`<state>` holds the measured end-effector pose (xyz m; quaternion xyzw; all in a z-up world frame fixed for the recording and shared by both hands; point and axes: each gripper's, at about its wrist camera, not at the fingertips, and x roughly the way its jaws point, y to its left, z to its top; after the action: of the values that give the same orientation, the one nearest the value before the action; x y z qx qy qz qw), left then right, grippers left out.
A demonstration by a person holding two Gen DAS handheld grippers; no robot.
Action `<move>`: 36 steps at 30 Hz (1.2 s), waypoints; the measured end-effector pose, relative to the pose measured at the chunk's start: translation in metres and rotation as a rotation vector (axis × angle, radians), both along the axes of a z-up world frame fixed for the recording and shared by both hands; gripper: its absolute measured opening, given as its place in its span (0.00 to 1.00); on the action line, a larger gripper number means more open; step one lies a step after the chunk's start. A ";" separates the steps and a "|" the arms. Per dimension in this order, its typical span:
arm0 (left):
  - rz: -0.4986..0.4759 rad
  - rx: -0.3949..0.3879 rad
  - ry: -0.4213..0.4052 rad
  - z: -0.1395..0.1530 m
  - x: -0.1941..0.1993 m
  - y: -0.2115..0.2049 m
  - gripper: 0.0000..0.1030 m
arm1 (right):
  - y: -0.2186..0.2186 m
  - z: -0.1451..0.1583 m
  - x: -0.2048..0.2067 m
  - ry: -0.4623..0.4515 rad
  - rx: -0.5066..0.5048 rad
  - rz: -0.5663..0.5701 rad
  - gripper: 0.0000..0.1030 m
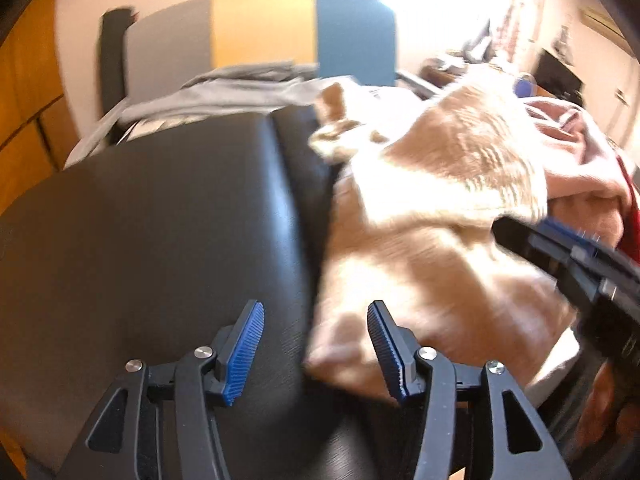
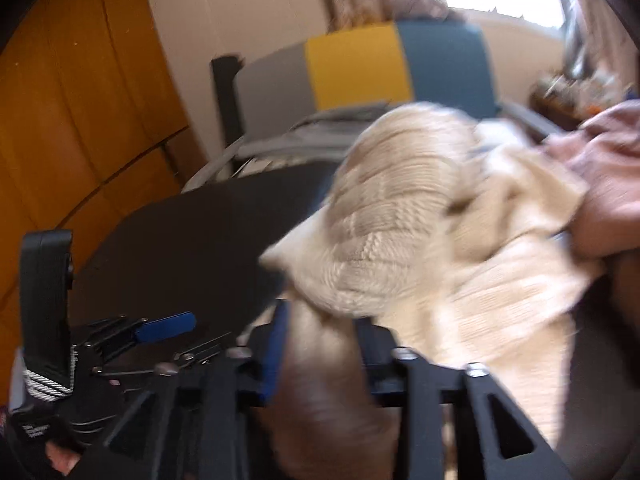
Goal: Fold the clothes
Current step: 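Lift the cream sweater with the right gripper while the left gripper grasps its edge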
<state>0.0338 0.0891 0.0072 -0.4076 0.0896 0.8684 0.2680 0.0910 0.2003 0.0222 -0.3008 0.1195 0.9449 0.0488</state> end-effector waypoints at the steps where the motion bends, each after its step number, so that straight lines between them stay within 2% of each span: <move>1: -0.022 -0.006 0.016 0.002 0.003 0.009 0.54 | 0.006 0.005 0.004 0.020 0.025 -0.039 0.52; 3: -0.073 -0.009 0.056 0.003 0.007 0.028 0.54 | 0.020 0.016 0.011 0.048 0.034 -0.095 0.63; 4: -0.096 -0.024 0.075 0.003 0.011 0.036 0.54 | 0.028 0.021 0.010 0.056 0.033 -0.114 0.64; 8: -0.130 -0.121 0.142 -0.002 0.017 0.059 0.55 | 0.051 0.034 0.004 0.069 -0.015 -0.136 0.75; 11: -0.128 -0.130 0.134 -0.004 0.020 0.063 0.55 | 0.058 0.031 -0.013 0.033 -0.071 -0.095 0.76; 13: -0.120 -0.117 0.114 -0.004 0.022 0.061 0.55 | 0.058 0.023 -0.034 -0.017 -0.070 -0.073 0.75; 14: -0.113 -0.111 0.104 -0.004 0.022 0.058 0.56 | 0.060 0.018 -0.044 -0.042 -0.058 -0.065 0.60; 15: -0.106 -0.107 0.097 -0.003 0.023 0.056 0.57 | 0.062 0.014 -0.053 -0.068 -0.045 -0.057 0.27; 16: -0.102 -0.106 0.093 -0.002 0.024 0.053 0.57 | 0.064 0.011 -0.057 -0.080 -0.046 -0.044 0.21; 19: -0.086 -0.105 0.099 0.002 0.024 0.043 0.59 | 0.076 0.020 -0.049 -0.036 -0.055 -0.063 0.17; 22: -0.049 -0.101 0.132 0.008 0.011 0.037 0.61 | 0.091 0.045 -0.028 0.045 0.017 -0.145 0.13; 24: -0.023 -0.079 0.150 0.012 0.005 0.032 0.70 | 0.110 0.063 -0.010 0.096 0.046 -0.221 0.13; 26: -0.013 -0.069 0.141 0.013 -0.001 0.031 0.75 | 0.125 0.075 0.004 0.132 0.057 -0.279 0.13; 29: -0.015 -0.064 0.099 0.009 -0.011 0.034 0.75 | 0.147 0.090 0.026 0.164 0.108 -0.381 0.13; 32: -0.035 -0.022 0.054 0.008 -0.023 0.041 0.75 | 0.158 0.089 0.033 0.148 0.129 -0.444 0.13; 36: -0.098 0.048 0.032 0.019 -0.018 0.053 0.79 | 0.168 0.060 0.033 0.082 0.073 -0.465 0.13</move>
<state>0.0160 0.1418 0.0258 -0.3822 0.0927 0.8625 0.3185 0.1238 0.3687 0.0817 -0.2247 0.1530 0.9234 0.2711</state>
